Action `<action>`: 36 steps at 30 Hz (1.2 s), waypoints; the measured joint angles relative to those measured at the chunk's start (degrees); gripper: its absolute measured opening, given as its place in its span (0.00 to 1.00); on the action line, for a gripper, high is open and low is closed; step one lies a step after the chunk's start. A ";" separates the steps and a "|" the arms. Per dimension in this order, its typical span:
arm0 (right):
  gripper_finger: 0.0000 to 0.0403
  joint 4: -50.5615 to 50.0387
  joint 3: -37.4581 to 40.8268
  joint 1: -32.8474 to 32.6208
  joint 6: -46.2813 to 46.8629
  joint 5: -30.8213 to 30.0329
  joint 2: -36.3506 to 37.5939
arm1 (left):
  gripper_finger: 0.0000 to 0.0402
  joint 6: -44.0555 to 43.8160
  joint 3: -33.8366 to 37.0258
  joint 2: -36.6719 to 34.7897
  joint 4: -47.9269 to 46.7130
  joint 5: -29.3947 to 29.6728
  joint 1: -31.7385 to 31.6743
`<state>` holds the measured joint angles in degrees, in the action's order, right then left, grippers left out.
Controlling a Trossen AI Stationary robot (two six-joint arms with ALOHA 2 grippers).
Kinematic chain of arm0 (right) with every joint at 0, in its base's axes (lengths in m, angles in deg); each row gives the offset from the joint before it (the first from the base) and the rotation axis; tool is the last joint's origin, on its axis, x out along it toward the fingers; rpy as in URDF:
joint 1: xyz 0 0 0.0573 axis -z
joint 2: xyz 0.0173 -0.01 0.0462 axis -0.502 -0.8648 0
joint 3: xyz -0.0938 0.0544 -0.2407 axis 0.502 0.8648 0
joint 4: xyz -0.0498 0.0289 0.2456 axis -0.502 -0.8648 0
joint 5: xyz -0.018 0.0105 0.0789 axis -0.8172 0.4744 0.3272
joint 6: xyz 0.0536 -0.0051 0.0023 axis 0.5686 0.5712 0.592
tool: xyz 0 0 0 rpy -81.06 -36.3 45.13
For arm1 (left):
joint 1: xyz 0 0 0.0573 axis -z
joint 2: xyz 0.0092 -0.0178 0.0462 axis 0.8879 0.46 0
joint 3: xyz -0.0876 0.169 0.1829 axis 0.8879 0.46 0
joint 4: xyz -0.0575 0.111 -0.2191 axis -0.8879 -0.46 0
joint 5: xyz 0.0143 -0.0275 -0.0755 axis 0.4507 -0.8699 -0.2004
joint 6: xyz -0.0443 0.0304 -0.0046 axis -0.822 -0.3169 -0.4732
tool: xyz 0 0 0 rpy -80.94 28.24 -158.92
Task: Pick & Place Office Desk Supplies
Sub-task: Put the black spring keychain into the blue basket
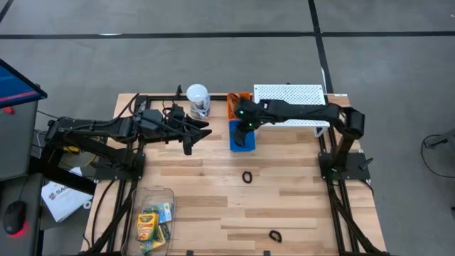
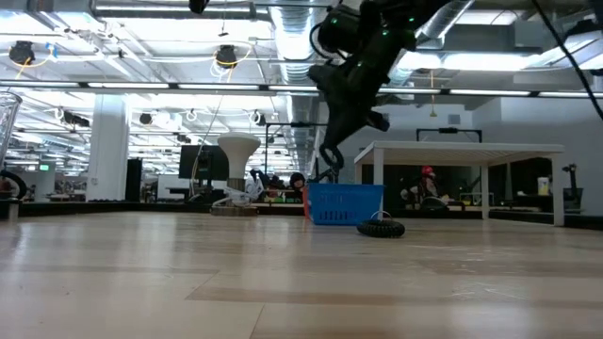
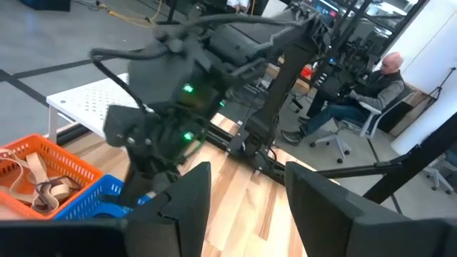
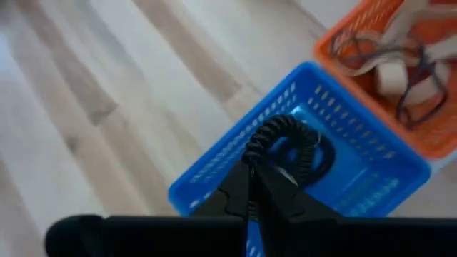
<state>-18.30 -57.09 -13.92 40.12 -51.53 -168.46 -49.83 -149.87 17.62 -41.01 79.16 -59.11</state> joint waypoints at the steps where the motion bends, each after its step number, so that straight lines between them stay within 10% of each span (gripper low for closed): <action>1: 0.01 -0.98 -0.61 0.08 -0.25 -0.39 -0.47 | 0.43 -0.06 0.00 0.00 -0.04 0.00 0.00; 25: 0.41 -8.13 -2.10 -1.08 0.60 -4.03 3.42 | 0.43 -0.10 0.00 0.00 -0.36 0.00 0.02; 36: 0.36 -21.04 0.42 -21.14 23.13 -12.15 17.15 | 0.43 -0.10 0.00 0.00 -0.74 -0.02 0.02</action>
<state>-39.34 -56.67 -35.06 63.25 -63.68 -151.31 -49.93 -149.87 17.62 -41.75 79.14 -59.08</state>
